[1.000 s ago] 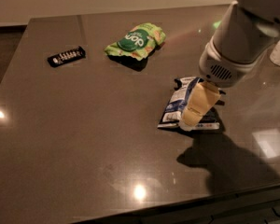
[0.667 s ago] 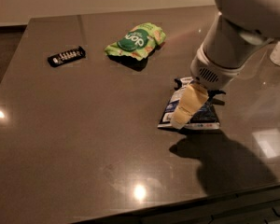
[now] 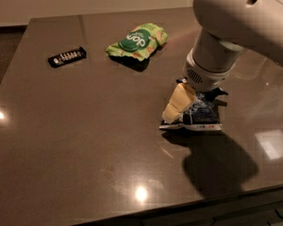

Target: Pick blue chip bag

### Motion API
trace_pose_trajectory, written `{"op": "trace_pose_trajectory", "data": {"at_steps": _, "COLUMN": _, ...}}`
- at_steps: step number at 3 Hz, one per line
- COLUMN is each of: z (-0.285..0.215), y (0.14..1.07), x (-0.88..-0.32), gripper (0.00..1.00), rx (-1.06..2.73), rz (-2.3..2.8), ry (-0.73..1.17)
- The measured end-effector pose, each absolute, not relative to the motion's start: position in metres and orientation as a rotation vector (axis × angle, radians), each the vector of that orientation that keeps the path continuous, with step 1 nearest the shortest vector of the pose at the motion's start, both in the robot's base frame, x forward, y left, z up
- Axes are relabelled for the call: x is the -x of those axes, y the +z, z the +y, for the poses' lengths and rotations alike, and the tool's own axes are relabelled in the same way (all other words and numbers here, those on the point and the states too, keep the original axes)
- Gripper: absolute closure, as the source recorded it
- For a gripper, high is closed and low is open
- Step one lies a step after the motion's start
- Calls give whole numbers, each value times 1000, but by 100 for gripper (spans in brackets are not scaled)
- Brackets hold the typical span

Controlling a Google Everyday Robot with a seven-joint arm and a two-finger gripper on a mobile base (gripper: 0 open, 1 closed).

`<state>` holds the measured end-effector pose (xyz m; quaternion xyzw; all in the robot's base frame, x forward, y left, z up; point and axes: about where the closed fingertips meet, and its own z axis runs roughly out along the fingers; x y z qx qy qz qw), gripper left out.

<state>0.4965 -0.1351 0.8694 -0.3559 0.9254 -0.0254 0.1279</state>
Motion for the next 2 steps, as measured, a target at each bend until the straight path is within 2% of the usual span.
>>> {"op": "trace_pose_trajectory", "data": {"at_steps": 2, "z": -129, "y": 862, "x": -503, "gripper": 0, "rx": 923, "rz": 2761, "ry": -55}}
